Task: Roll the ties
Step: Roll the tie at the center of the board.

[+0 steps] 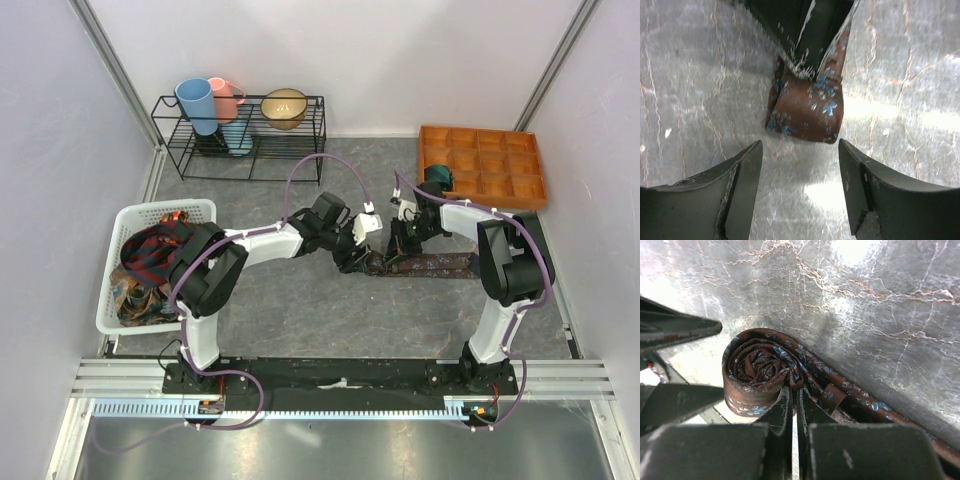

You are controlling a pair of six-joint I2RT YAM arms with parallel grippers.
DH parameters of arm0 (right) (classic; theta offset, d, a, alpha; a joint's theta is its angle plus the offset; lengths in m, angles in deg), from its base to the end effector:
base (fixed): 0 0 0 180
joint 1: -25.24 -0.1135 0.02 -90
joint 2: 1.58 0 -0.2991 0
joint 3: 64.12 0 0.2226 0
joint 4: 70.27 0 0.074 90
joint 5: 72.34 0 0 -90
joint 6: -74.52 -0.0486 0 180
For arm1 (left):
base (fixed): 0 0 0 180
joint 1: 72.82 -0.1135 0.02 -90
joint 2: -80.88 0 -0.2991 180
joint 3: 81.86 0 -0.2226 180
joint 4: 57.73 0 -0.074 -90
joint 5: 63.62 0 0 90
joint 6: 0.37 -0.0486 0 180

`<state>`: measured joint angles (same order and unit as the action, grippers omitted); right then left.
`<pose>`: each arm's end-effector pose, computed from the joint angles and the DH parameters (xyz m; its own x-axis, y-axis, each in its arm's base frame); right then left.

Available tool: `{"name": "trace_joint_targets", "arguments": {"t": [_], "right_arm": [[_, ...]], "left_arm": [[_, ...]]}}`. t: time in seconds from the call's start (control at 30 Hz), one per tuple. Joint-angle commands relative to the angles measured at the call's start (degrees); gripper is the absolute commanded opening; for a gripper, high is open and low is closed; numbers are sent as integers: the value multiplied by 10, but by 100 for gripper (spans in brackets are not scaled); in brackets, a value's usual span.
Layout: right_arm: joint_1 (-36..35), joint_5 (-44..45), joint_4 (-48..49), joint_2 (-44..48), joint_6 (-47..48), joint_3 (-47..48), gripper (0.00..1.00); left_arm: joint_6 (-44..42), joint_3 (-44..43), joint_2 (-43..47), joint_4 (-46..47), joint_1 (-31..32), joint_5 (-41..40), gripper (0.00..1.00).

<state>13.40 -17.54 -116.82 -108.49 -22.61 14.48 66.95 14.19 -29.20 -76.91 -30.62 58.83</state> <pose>0.3198 0.0957 0.1843 -0.9765 -0.1011 -0.1901 -0.1953 0.7875 0.5845 0.2813 -0.2903 0.2146 -0.1596 0.5839 -0.7960 0.9840 0.1588 -0.0808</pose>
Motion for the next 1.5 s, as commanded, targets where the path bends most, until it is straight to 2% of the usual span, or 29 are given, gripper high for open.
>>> {"name": "trace_joint_targets", "arguments": {"t": [0.0, 0.2, 0.4, 0.6, 0.67, 0.87, 1.03, 1.13, 1.17, 1.27, 1.4, 1.47], "right_arm": [[-21, 166, -38, -29, 45, -1, 0], [-34, 172, -36, -43, 43, 8, 0], [-56, 148, -20, -81, 15, 36, 0], [-58, 71, 21, -106, -21, 32, 0], [-57, 60, 38, -109, -20, 30, 0], [-59, 37, 68, -120, -24, 29, 0], [-60, 26, 77, -129, -33, 38, 1], [-58, 11, 70, -120, -30, 54, 9], [-56, 5, 67, -108, -25, 60, 19], [-40, -25, 43, -80, -18, 67, 32], [-1, -105, 10, -38, -27, 55, 41], [3, -123, 6, -16, -28, 44, 48]], "left_arm": [[37, 6, -12, 94, 1, 51, 69], [32, 7, -29, 127, 5, 70, 71], [8, 29, -22, 115, 1, 33, 72], [-5, 69, -10, 104, 0, 16, 70], [-8, 69, -22, 104, -2, -4, 65], [-10, 66, -27, 108, -4, 3, 49], [-35, 24, -24, 12, -4, -52, 33], [-63, 13, -6, -38, -1, -87, 26], [-71, 13, -1, -46, 0, -94, 24], [-100, 13, 7, -80, 7, -107, 22], [-108, -9, -17, -114, 22, -128, 19], [-108, -16, -24, -124, 29, -135, 18]]}}
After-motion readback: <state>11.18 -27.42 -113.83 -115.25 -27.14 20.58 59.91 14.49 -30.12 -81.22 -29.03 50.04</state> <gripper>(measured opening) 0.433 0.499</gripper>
